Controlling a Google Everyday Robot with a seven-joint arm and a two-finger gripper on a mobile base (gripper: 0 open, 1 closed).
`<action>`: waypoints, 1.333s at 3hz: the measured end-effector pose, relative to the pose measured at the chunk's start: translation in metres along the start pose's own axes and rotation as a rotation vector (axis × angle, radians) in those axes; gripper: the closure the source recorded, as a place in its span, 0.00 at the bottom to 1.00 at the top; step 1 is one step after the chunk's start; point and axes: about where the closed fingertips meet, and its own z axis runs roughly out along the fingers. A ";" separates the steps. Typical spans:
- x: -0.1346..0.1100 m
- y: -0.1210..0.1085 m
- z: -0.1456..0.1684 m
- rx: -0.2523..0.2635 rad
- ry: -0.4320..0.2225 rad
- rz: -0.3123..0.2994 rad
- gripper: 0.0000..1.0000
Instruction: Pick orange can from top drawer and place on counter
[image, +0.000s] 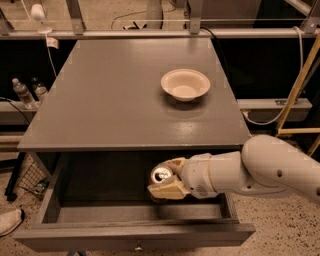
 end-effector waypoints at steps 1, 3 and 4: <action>-0.002 0.001 -0.002 -0.008 -0.001 -0.003 1.00; -0.033 0.018 -0.028 0.041 0.089 -0.085 1.00; -0.051 0.027 -0.042 0.070 0.136 -0.135 1.00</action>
Offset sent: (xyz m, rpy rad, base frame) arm -0.0032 -0.0004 0.0225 -0.0584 -0.0326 0.0167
